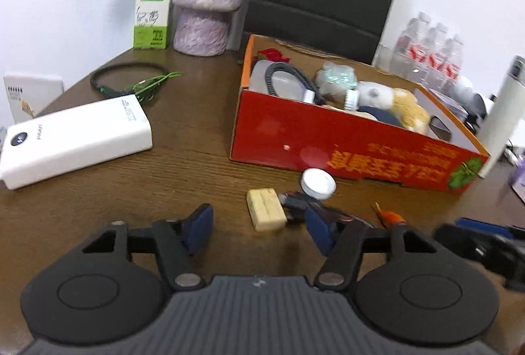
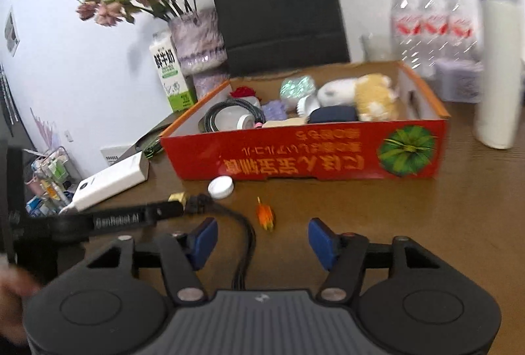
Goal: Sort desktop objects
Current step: 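Grasp the orange clip with the right tool while the left tool grasps the beige sponge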
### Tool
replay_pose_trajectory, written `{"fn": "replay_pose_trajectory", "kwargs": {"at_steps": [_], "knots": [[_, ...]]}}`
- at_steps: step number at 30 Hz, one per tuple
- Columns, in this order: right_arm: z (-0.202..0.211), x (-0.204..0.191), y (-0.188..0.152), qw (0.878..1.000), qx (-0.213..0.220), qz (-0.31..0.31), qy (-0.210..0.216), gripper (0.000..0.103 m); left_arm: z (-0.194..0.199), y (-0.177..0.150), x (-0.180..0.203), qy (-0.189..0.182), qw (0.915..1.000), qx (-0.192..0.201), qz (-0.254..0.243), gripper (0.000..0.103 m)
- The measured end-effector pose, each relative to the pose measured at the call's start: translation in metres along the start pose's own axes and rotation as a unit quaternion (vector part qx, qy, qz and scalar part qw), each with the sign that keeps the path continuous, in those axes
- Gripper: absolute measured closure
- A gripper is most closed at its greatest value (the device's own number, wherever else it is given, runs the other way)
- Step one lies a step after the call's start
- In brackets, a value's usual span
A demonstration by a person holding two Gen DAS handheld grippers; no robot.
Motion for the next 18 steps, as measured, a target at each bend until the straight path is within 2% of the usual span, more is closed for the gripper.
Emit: {"fn": "replay_pose_trajectory", "kwargs": {"at_steps": [1,2,4,6,8,10,15,18], "knots": [[-0.011,0.0,0.007,1.0,-0.005,0.002,0.003,0.052,-0.002,0.002,0.0,0.006,1.0,0.005,0.0,0.046],[-0.021,-0.001,0.012,1.0,-0.009,0.007,0.001,0.055,-0.006,0.004,0.001,0.015,0.9998,0.008,-0.008,0.057],[-0.041,-0.002,0.019,0.999,-0.029,0.02,-0.007,0.072,-0.01,0.006,0.003,0.029,0.9992,0.017,-0.023,0.065],[-0.054,-0.004,0.018,0.998,-0.045,0.034,-0.017,0.078,-0.009,0.005,0.003,0.024,0.9992,0.02,-0.025,0.077],[-0.057,-0.002,0.012,0.998,-0.039,0.045,-0.032,0.084,-0.008,0.005,0.002,0.014,0.9996,0.019,-0.014,0.079],[-0.055,-0.003,0.008,0.997,-0.031,0.054,-0.037,0.089,-0.006,0.004,0.001,0.02,0.9996,0.017,-0.008,0.079],[-0.052,-0.004,0.006,0.997,-0.027,0.062,-0.042,0.09,0.003,0.001,-0.001,0.044,0.9989,0.018,-0.007,0.08],[-0.041,-0.011,0.007,0.996,-0.008,0.068,-0.05,0.09,0.02,0.003,-0.003,0.053,0.9978,0.04,-0.002,0.08]]}}
Point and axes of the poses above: each gripper's, at about its wrist camera, not at the fingertips, and z roughly against the way its jaws point, x to its right, y to its top, the point moved 9 cm from there along -z, roughly the way its jaws point, and after that the axes turned 9 degrees about -x, right-handed, at the moved point
